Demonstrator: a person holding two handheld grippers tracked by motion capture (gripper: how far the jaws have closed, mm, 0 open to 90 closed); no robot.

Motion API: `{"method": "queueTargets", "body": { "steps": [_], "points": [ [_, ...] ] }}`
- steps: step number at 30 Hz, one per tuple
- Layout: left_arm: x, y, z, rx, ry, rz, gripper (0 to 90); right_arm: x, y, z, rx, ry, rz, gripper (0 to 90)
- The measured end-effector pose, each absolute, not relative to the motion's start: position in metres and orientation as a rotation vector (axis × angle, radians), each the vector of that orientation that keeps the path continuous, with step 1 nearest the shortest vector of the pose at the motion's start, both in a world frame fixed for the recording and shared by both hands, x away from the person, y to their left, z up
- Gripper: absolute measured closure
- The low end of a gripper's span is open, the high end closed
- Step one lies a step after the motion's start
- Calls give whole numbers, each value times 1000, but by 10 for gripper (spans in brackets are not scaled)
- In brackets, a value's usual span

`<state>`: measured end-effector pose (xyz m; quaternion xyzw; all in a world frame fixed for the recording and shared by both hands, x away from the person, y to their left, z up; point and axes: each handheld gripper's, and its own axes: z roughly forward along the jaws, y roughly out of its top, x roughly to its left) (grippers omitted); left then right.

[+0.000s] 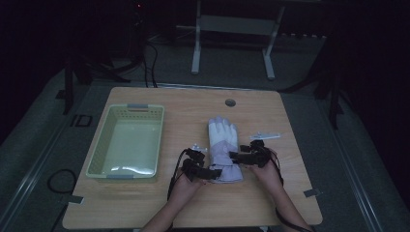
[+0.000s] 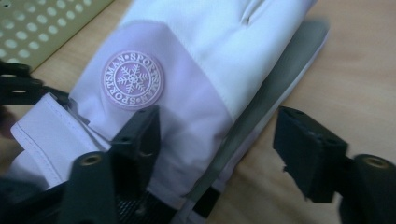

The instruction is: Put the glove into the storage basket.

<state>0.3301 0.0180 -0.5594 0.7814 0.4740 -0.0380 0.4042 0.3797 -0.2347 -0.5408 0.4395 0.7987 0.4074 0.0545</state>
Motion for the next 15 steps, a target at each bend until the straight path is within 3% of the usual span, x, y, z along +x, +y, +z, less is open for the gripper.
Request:
{"method": "queueTargets", "body": {
  "steps": [5, 11, 15],
  "points": [
    [332, 17, -561, 1970, 1169, -146, 319, 388, -240, -550, 1502, 2488, 1271, 411],
    [334, 18, -564, 1951, 1143, -241, 559, 390, -243, -555, 1575, 2521, 1347, 649],
    [331, 15, -558, 1974, 1138, -207, 679, 382, -237, -547, 1543, 2486, 1293, 755]
  ]
}}
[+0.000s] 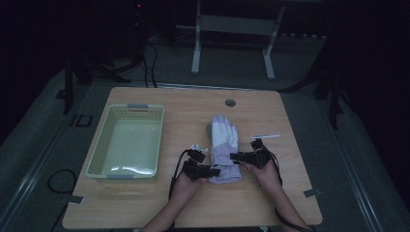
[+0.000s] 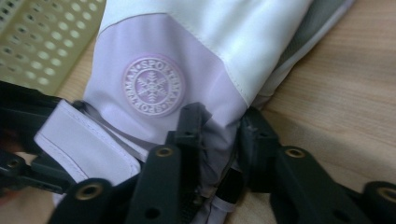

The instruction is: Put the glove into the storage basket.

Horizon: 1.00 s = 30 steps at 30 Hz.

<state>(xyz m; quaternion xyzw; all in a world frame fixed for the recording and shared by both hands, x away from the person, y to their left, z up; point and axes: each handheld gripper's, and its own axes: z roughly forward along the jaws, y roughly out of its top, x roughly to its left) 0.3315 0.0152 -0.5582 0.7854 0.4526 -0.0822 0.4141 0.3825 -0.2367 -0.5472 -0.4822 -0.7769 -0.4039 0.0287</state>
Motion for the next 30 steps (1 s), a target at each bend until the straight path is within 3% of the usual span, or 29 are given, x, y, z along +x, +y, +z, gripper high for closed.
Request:
{"method": "queueTargets", "body": {
  "steps": [7, 30],
  "points": [
    [328, 15, -548, 1983, 1120, -199, 717, 371, -228, -530, -1504, -2512, -1260, 783],
    [328, 45, -494, 1980, 1043, -177, 719, 360, -205, -473, -1457, -2567, -1398, 784]
  ]
}}
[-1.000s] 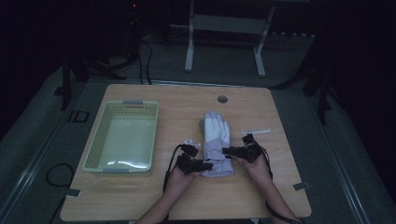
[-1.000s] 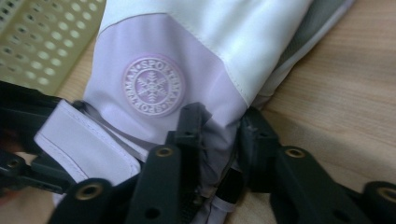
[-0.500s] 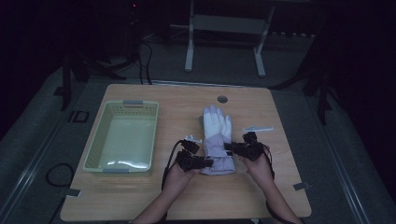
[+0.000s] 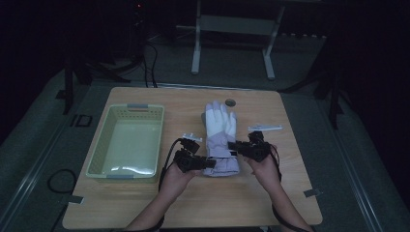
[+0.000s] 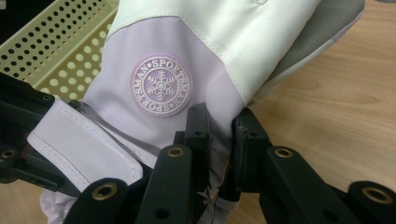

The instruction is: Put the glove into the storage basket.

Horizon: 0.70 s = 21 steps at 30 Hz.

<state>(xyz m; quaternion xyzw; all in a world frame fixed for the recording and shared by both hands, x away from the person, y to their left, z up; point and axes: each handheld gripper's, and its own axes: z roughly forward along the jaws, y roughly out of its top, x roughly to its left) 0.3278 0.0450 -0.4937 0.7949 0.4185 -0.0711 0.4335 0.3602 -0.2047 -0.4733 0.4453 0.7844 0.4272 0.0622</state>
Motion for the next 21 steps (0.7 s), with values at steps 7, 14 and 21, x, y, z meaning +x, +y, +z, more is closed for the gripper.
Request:
{"method": "queueTargets", "body": {
  "steps": [7, 14, 21],
  "points": [
    [330, 57, -481, 2003, 1038, -154, 720, 361, -192, -464, 1323, 2367, 1302, 784],
    [331, 71, -470, 2022, 1034, -151, 720, 362, -179, -457, 1308, 2370, 1312, 784],
    [330, 90, -455, 2028, 1044, -123, 719, 362, -159, -444, 1281, 2369, 1318, 784]
  ]
}}
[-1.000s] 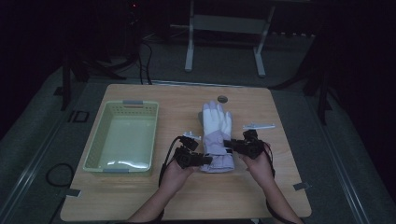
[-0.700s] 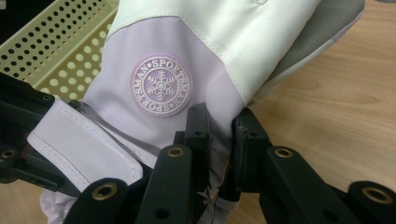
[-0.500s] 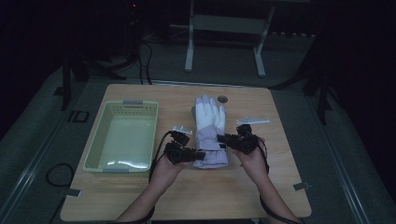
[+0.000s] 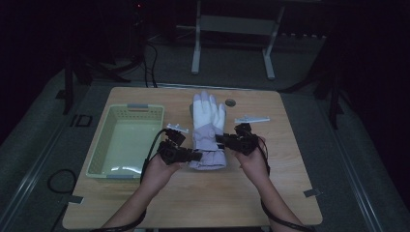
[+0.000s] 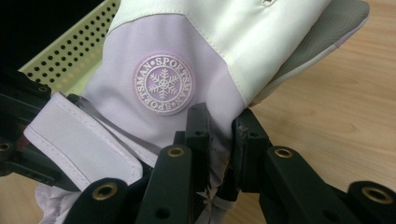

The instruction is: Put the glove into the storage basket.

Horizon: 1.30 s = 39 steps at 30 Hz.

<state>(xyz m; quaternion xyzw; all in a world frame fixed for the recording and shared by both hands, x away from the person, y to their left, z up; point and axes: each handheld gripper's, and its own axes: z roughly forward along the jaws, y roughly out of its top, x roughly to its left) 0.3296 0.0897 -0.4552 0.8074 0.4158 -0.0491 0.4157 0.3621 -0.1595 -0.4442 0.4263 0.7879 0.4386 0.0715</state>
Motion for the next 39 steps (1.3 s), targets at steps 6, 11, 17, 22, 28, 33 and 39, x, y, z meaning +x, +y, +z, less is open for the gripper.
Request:
{"method": "queueTargets", "body": {
  "steps": [6, 11, 17, 22, 28, 33, 39],
  "points": [
    [331, 111, -444, 2036, 1064, -98, 719, 367, -137, -435, 1263, 2377, 1329, 784],
    [331, 128, -441, 2025, 1089, -87, 719, 371, -117, -430, 1245, 2380, 1330, 784],
    [330, 150, -436, 2020, 1110, -79, 719, 372, -94, -426, 1220, 2394, 1322, 784],
    [330, 172, -427, 2031, 1122, -62, 719, 373, -72, -420, 1209, 2394, 1340, 784],
    [330, 201, -420, 2052, 1135, -54, 718, 375, -43, -416, 1187, 2412, 1356, 784],
    [330, 223, -418, 2058, 1166, -38, 718, 376, -16, -416, 1172, 2409, 1355, 785],
    [331, 251, -419, 2081, 1195, -31, 718, 378, 13, -422, 1176, 2409, 1371, 786]
  ]
}}
